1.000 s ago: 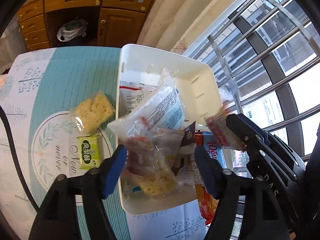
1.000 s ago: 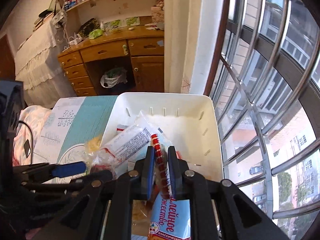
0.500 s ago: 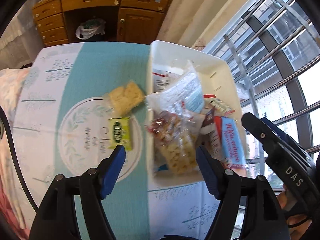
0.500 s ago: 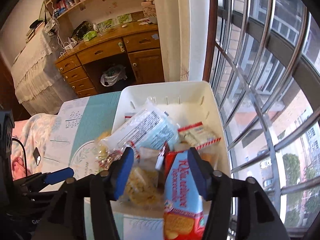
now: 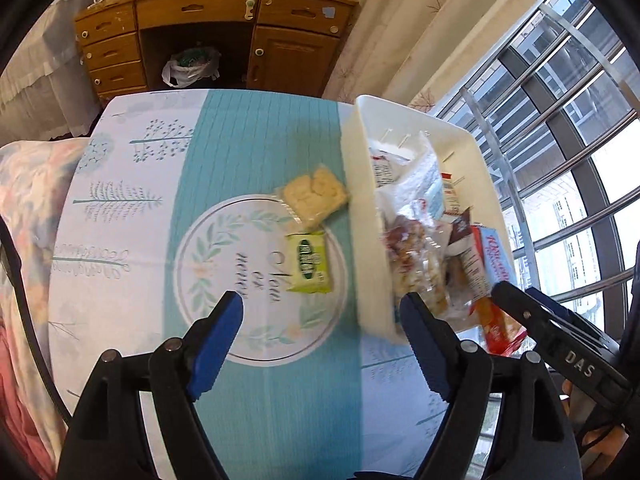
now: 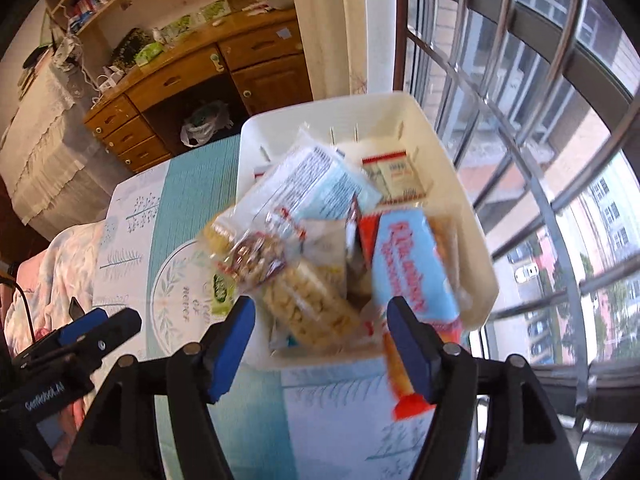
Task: Organize snacks
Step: 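Move both tools toward the cracker bag and yellow-green packet, then grasp the clear cracker bag with the left tool while the right tool grasps the yellow-green packet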
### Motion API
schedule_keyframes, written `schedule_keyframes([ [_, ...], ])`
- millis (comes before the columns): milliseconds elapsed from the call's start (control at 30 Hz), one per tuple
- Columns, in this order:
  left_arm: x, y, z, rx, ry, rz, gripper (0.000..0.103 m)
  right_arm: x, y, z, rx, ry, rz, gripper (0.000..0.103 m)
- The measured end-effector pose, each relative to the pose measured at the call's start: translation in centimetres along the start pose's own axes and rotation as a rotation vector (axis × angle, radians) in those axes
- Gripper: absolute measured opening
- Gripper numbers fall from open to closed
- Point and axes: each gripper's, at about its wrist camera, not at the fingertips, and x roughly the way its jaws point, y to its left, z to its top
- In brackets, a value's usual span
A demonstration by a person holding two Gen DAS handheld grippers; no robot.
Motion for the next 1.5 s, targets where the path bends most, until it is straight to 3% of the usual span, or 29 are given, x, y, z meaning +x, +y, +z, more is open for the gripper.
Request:
schedule_keyframes([
  [267,0.8,4.3,0.9,0.056,0.028,-0.01,0.081,0.1,2.8,-2.5,0.076,0.013,-0.021,0.077],
  [500,2.9,6.1,2.8,0.194,0.036,-0.02,0.082,1.2,4.7,-4.6,0.13,0.03,-0.036,0.078],
  [900,9.8,4.0,7.6,0.439,0.115,-0.067,0.082,5.9,9.2,-6.8,0.081,0.065,0.003,0.078],
  [1133,13.5,1.6,9.0,0.554,0.121,-0.083,0.082,9.2,11.2,-6.8,0.052,0.004,0.025,0.078],
  [1233,15.5,1.1,9.0,0.566,0.134,-0.079,0.082,10.6,11.6,-6.9,0.062,-0.064,0.001,0.078],
  [1500,19.4,-0.2,8.6,0.582,0.162,-0.075,0.082,14.2,11.5,-7.6,0.096,-0.143,-0.093,0.078],
])
